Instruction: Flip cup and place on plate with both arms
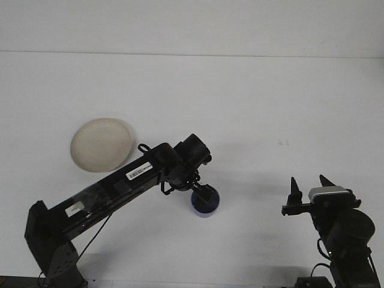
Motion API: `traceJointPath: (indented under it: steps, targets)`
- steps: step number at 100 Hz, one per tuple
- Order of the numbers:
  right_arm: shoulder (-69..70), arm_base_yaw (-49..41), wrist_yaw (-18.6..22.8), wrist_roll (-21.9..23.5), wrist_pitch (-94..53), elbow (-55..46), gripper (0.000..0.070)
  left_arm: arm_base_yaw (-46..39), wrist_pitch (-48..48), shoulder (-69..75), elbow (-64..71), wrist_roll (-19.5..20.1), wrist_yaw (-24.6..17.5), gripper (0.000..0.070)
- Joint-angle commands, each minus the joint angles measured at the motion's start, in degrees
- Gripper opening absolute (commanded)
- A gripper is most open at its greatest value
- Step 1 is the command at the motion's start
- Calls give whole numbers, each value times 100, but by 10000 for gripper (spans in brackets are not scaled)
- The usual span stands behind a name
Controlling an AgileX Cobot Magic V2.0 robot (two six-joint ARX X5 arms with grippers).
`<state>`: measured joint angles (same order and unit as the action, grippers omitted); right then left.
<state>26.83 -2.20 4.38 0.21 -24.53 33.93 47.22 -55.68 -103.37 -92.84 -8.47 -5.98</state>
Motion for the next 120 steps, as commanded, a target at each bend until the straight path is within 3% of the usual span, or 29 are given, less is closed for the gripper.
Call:
traceJointPath:
  steps: [1,19,35,64,77,100,120]
  targets:
    - [11,-4,7,42,48,63,508,46,-20,-258,-127,122,-7,566]
    - [11,-4,9,42,48,63,508,48,-17,-516,-127,205,-7,374]
    - [11,-4,9,42,50,63,508,66,-7,-520,-127,332,-7,0]
    - [11,-4,7,42,50,63,508,-2,-103,-492,-238,389,-7,7]
    - [11,-4,7,42,48,63,508,-317,-568,-485,-656,522,28,7]
    - [11,-4,7,42,50,63,508,-1388,-1401,-387,-1639,675,780,7]
    - [11,-4,7,42,52,63,508,-2634,-1628,-380,-2164,695,1032,9]
